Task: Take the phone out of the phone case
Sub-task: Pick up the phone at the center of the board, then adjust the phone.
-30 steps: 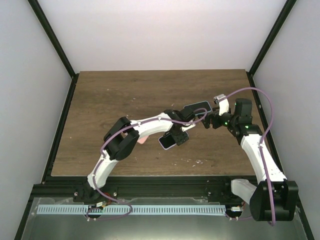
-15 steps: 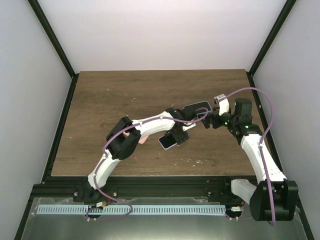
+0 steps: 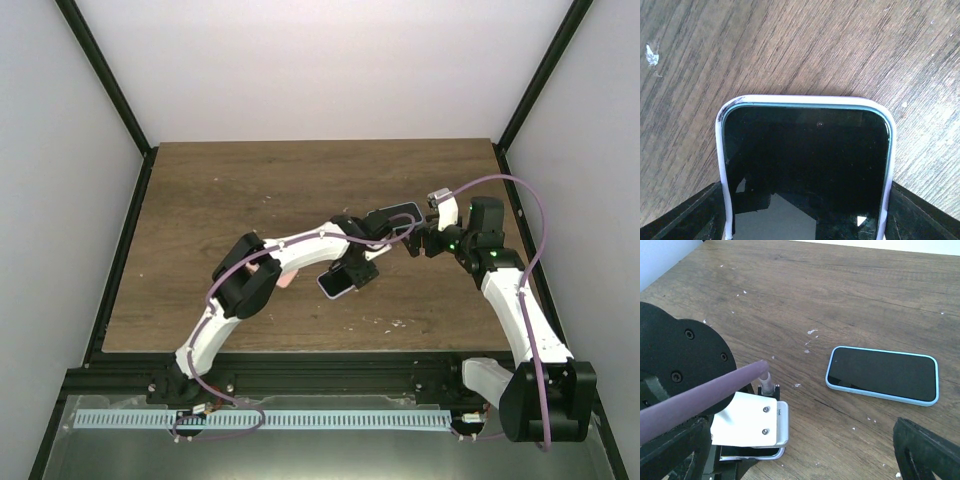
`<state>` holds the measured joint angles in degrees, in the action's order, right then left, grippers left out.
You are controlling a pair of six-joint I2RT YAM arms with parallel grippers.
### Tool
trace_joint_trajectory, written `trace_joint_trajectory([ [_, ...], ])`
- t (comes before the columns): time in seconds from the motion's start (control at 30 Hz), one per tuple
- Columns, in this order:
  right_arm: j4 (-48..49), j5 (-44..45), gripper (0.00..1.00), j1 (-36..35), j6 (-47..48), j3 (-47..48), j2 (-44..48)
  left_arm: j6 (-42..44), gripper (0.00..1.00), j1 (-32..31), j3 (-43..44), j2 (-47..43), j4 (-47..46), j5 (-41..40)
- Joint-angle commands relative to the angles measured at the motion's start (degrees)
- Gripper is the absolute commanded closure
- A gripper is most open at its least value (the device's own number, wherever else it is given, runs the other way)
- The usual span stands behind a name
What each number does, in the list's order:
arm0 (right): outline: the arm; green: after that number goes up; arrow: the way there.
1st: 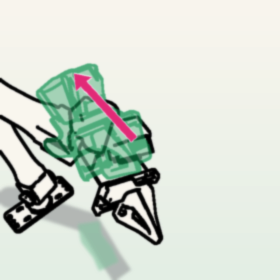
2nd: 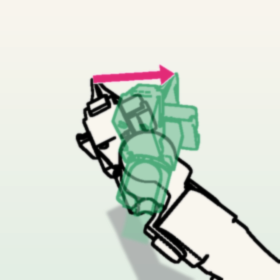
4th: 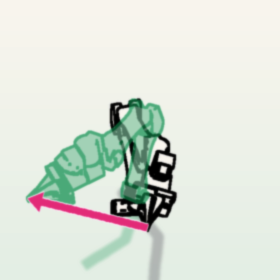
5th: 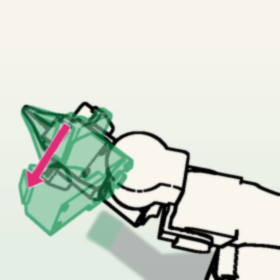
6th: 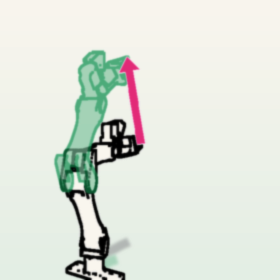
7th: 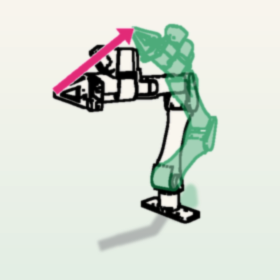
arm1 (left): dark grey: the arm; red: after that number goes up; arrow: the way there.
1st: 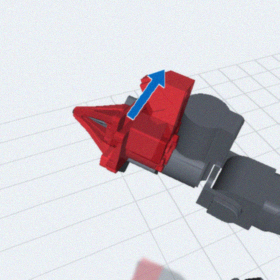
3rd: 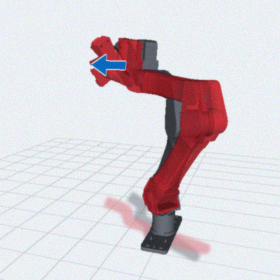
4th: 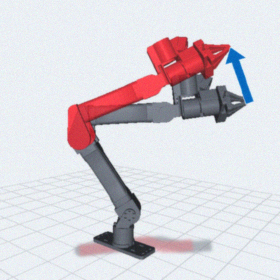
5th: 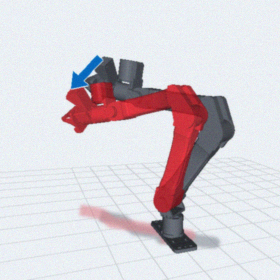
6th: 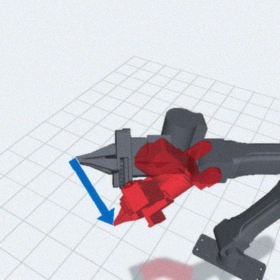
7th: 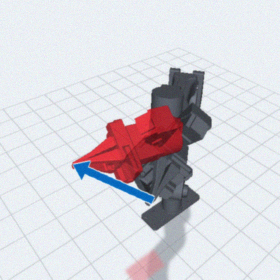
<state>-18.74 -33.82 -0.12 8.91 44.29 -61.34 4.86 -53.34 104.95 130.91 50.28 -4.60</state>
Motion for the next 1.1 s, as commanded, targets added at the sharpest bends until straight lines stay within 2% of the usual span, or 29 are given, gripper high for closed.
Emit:
trace_joint_trajectory([
  [0.0,1.41,0.25,0.00,0.52,-0.23,0.24,0.30,-2.75,0.42,1.25,0.08,2.38,1.47,1.72],
  [0.13,1.61,0.66,0.00,0.46,-0.19,0.00,-0.10,-7.12,0.51,2.14,-1.79,-3.19,-1.87,1.72],
  [0.27,1.52,0.36,0.00,0.47,-0.09,0.03,-1.26,-14.69,0.61,3.63,-7.98,-12.83,-9.32,1.16],
  [0.37,0.59,1.73,0.00,0.47,2.40,0.98,-1.44,-20.90,0.75,4.36,-15.49,-20.88,-16.91,-1.55],
  [0.47,-2.61,-0.33,0.03,0.47,6.49,3.04,-0.56,-29.73,0.98,5.51,-23.74,-29.90,-24.04,-4.04],
  [0.63,-9.97,-9.09,0.17,-0.33,8.09,7.03,-1.39,-40.99,1.00,6.26,-33.16,-40.30,-36.60,-7.00],
  [0.7,-11.98,-12.18,0.29,-2.49,7.87,8.39,-2.56,-45.10,1.00,6.30,-34.17,-42.23,-38.75,-8.90],
  [0.77,-13.35,-12.05,0.34,-6.31,6.51,10.20,-3.83,-48.54,1.00,6.25,-35.16,-43.61,-40.95,-10.29],
  [0.9,-15.04,-11.25,0.35,-13.81,4.36,14.27,-6.55,-54.03,1.00,5.21,-38.46,-46.32,-46.04,-14.70],
  [1.07,-14.36,-8.15,0.40,-18.67,2.09,17.20,-10.26,-56.85,1.00,3.10,-41.87,-49.69,-49.24,-21.11],
])
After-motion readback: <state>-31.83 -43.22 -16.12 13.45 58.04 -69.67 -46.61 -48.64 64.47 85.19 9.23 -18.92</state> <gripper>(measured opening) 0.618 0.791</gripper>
